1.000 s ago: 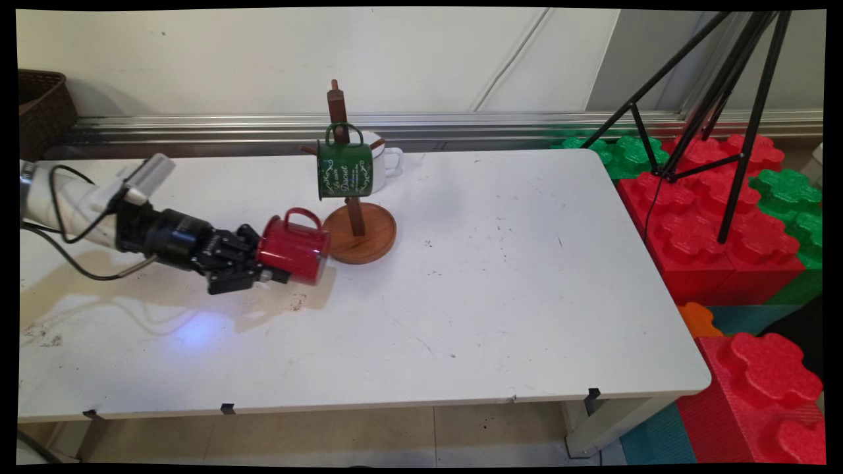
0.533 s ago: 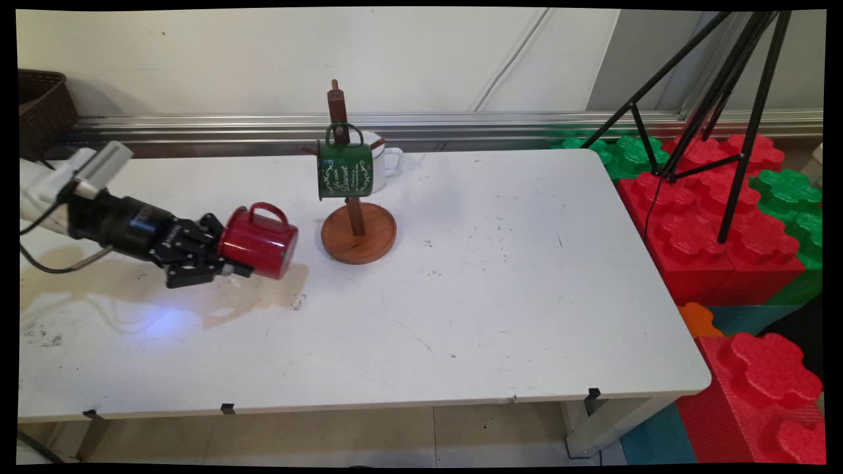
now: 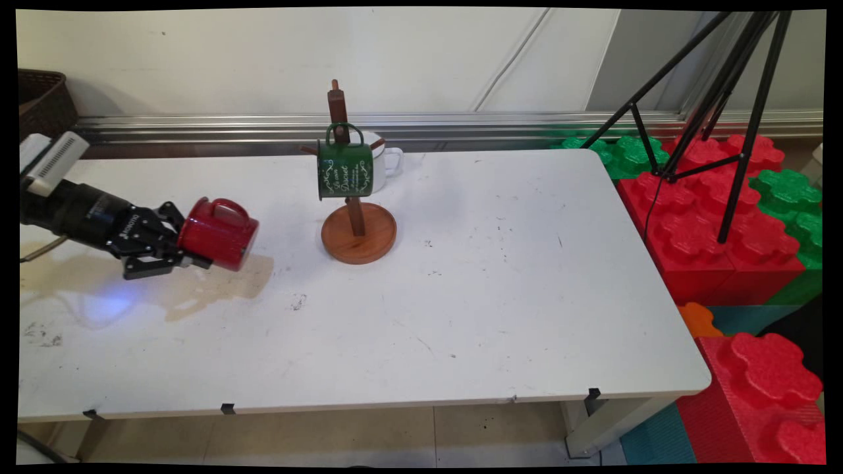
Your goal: Place the picked object on the table
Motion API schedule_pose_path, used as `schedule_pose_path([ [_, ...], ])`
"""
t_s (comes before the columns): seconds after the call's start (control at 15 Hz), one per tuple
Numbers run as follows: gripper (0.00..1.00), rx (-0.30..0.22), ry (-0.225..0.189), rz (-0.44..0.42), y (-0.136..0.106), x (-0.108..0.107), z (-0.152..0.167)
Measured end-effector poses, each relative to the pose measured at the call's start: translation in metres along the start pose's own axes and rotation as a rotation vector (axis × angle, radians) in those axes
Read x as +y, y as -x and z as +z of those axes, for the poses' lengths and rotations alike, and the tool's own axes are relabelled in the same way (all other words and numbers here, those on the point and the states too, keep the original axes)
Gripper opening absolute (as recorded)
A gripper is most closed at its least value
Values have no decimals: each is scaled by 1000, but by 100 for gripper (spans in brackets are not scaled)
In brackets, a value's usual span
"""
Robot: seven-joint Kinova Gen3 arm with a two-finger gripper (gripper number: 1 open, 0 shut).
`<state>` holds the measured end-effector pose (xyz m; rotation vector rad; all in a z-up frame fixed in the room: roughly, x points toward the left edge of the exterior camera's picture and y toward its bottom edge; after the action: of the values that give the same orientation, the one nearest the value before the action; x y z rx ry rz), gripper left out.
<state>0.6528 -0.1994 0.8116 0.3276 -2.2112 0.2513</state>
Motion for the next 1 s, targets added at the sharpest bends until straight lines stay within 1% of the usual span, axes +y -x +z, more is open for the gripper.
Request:
schedule_pose_path([
  [0.13,0,-29,-4,22,1,1,-7],
  [0.47,0,-124,-17,86,2,4,-23],
  [0.87,0,-239,-28,153,4,7,-30],
  [1.0,0,-268,-31,168,6,8,-31],
])
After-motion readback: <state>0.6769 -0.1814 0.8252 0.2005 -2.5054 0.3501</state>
